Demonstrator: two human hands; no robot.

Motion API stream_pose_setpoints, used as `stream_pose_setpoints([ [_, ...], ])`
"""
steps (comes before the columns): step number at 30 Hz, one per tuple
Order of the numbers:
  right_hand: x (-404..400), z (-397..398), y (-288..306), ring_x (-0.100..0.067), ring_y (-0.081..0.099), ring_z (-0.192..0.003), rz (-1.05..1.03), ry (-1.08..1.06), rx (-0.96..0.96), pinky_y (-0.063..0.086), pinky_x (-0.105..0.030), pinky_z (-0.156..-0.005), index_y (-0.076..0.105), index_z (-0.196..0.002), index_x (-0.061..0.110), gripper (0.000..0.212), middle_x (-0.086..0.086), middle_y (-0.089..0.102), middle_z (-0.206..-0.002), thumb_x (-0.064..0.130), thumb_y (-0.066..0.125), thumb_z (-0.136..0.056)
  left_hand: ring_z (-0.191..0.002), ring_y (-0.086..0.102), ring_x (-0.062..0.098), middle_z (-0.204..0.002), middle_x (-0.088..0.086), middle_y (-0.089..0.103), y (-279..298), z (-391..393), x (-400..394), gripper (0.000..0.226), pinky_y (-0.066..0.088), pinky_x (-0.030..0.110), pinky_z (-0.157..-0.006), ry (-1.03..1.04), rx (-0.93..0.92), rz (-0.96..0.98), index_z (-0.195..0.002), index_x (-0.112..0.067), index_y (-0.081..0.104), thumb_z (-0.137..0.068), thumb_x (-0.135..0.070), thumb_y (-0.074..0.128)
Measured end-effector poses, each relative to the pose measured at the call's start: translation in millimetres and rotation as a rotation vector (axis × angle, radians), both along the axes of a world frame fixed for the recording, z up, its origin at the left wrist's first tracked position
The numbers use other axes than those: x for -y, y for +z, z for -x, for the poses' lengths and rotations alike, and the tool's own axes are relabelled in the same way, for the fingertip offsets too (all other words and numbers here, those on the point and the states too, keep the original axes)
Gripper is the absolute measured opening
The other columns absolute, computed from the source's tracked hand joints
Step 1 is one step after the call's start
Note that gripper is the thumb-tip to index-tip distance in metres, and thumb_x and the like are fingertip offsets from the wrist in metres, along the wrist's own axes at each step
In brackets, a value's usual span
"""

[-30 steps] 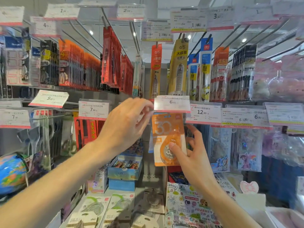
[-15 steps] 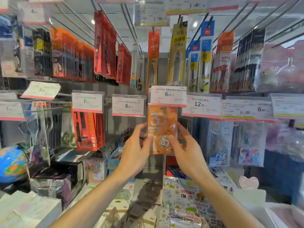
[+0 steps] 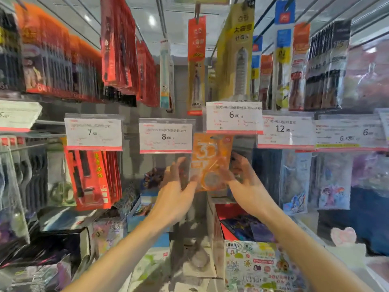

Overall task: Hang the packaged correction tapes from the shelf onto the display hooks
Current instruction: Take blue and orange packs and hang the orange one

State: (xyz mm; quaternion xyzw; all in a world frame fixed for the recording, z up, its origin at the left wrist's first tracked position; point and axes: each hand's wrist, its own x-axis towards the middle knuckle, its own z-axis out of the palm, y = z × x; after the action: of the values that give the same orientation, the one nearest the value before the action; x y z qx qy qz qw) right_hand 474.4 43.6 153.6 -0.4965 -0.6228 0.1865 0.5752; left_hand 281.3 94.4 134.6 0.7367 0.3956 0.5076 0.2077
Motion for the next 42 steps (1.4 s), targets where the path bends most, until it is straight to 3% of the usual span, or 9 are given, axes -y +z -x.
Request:
stream_pose_setpoints([
  [6, -25, 6, 14, 0.037, 0.055, -0.082, 0.027, 0.035, -0.030, 0.044, 0.004, -0.067, 0.022, -0.160, 0.044, 0.104, 0.058, 0.061, -0.093, 0.091, 0.048, -0.071, -0.141, 0.050, 0.027, -0.162, -0.007, 0.042, 14, -25, -27, 0.102, 0.040, 0.051, -0.114, -0.096, 0.034, 0.223, -0.154, -0.057, 0.003, -0.065, -0.101, 0.023],
  [12, -36, 9, 9, 0.037, 0.055, -0.076, 0.076, 0.078, -0.083, 0.044, -0.005, -0.071, 0.036, -0.151, 0.043, 0.116, 0.049, 0.059, -0.100, 0.103, 0.048, -0.053, -0.139, 0.052, 0.033, -0.164, -0.011, 0.037, 15, -38, -36, 0.101, 0.043, 0.056, -0.111, -0.078, 0.106, 0.242, -0.146, -0.068, 0.009, -0.053, -0.109, 0.016],
  [16, -27, 11, 8, 0.026, 0.058, -0.083, 0.097, 0.030, -0.061, 0.044, -0.013, -0.076, 0.042, -0.139, 0.059, 0.088, 0.041, 0.054, -0.104, 0.102, 0.041, -0.063, -0.156, 0.027, 0.020, -0.170, -0.010, 0.022, 11, -38, -28, 0.089, 0.026, 0.054, -0.124, -0.169, 0.203, 0.196, -0.152, -0.060, 0.011, -0.074, -0.097, 0.030],
  [20, -14, 12, 9, 0.029, 0.055, -0.075, 0.147, 0.004, -0.117, 0.038, -0.022, -0.080, 0.029, -0.090, 0.090, 0.047, 0.051, 0.058, -0.081, 0.108, 0.045, -0.049, -0.159, 0.009, 0.013, -0.172, -0.016, 0.005, 6, -33, -17, 0.078, 0.016, 0.054, -0.127, -0.174, 0.159, 0.166, -0.152, -0.062, 0.003, -0.084, -0.090, 0.029],
  [25, -4, 16, 17, 0.035, 0.058, -0.072, 0.131, 0.060, -0.093, 0.036, -0.008, -0.068, 0.041, -0.106, 0.073, 0.048, 0.054, 0.062, -0.076, 0.095, 0.051, -0.064, -0.155, 0.029, 0.023, -0.170, -0.005, 0.026, 15, -31, -15, 0.070, 0.028, 0.053, -0.123, -0.169, 0.189, 0.177, -0.157, -0.053, 0.010, -0.095, -0.074, 0.037],
  [28, 2, 10, 18, 0.034, 0.058, -0.074, 0.105, 0.066, -0.079, 0.043, -0.001, -0.062, 0.042, -0.136, 0.057, 0.081, 0.052, 0.065, -0.082, 0.091, 0.057, -0.064, -0.149, 0.040, 0.019, -0.163, -0.010, 0.039, 15, -25, -12, 0.070, 0.034, 0.051, -0.120, -0.143, 0.172, 0.158, -0.153, -0.055, 0.018, -0.092, -0.077, 0.042],
  [31, 13, -2, 12, 0.017, 0.064, -0.108, 0.098, 0.058, -0.060, 0.048, -0.015, -0.095, 0.048, -0.146, 0.043, 0.102, 0.032, 0.069, -0.123, 0.092, 0.067, -0.058, -0.141, 0.048, 0.015, -0.153, -0.010, 0.049, 12, -18, -5, 0.054, 0.040, 0.046, -0.116, -0.113, 0.179, 0.095, -0.147, -0.053, 0.035, -0.096, -0.066, 0.049],
  [36, 41, -23, -3, 0.008, 0.069, -0.104, -0.006, -0.007, -0.057, 0.052, -0.018, -0.086, 0.067, -0.122, 0.039, 0.033, 0.022, 0.075, -0.114, 0.049, 0.073, -0.091, -0.104, 0.065, -0.008, -0.114, -0.023, 0.070, 4, 1, 27, 0.024, 0.050, 0.021, -0.086, -0.091, 0.275, -0.011, -0.114, -0.048, 0.060, -0.100, -0.029, 0.064],
  [42, 93, -35, -21, -0.012, 0.077, -0.075, -0.040, 0.064, -0.186, 0.061, -0.020, -0.067, 0.074, -0.105, 0.025, 0.008, 0.001, 0.081, -0.090, 0.026, 0.068, -0.100, -0.089, 0.072, 0.006, -0.100, -0.009, 0.074, -10, 19, 86, 0.014, 0.056, 0.023, -0.076, -0.023, 0.425, -0.047, -0.105, -0.031, 0.067, -0.098, -0.019, 0.066],
])
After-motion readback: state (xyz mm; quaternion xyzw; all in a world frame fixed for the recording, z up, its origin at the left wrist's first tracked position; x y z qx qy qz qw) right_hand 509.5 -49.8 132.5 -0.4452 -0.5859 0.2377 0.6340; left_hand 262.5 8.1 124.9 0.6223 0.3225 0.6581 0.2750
